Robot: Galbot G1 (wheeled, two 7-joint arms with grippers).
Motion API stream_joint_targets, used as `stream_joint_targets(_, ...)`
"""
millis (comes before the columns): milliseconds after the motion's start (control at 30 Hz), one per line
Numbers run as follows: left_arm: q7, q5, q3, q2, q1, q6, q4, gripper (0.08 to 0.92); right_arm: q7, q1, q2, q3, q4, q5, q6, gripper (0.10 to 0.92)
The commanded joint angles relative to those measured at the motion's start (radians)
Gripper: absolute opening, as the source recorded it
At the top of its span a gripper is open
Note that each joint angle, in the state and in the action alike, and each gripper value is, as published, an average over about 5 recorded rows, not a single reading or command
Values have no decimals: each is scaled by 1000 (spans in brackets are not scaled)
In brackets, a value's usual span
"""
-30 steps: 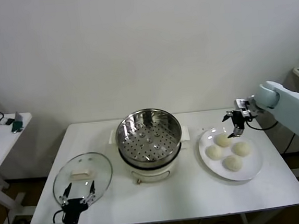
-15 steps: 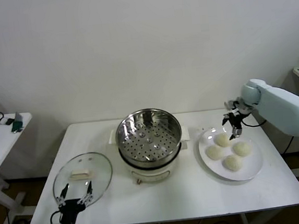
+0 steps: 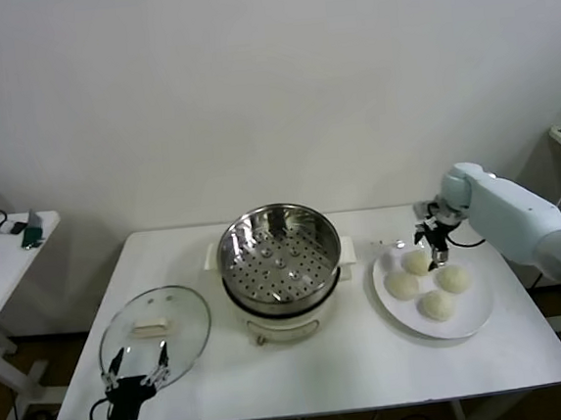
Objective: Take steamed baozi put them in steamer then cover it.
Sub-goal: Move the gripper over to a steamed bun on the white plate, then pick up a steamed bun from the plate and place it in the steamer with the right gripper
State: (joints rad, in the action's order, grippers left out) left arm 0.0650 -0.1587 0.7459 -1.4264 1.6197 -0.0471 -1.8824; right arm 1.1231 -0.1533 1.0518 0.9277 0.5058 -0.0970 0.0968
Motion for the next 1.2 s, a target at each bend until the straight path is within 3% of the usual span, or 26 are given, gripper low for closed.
stream_joint_targets(33, -2, 0, -1, 1, -3, 2, 6, 823, -10, 24, 35, -40, -66, -44, 20, 823)
stream_joint_targets(533, -4, 1, -6, 11, -3, 8, 14, 823, -19, 27, 68, -76, -117, -67, 35, 688)
stream_joint_targets(767, -9, 5, -8, 7, -3, 9, 12, 823, -3, -4, 44, -28, -65, -26, 45, 658)
stream_joint_targets(1000, -11, 8, -9, 7, -4, 5, 2, 823, 31, -248, -61, 249, 197, 211, 62, 634)
stream_joint_targets(1200, -9, 15, -13, 12, -3, 7, -1, 823, 59, -556, -82, 437, 437, 278, 179, 636)
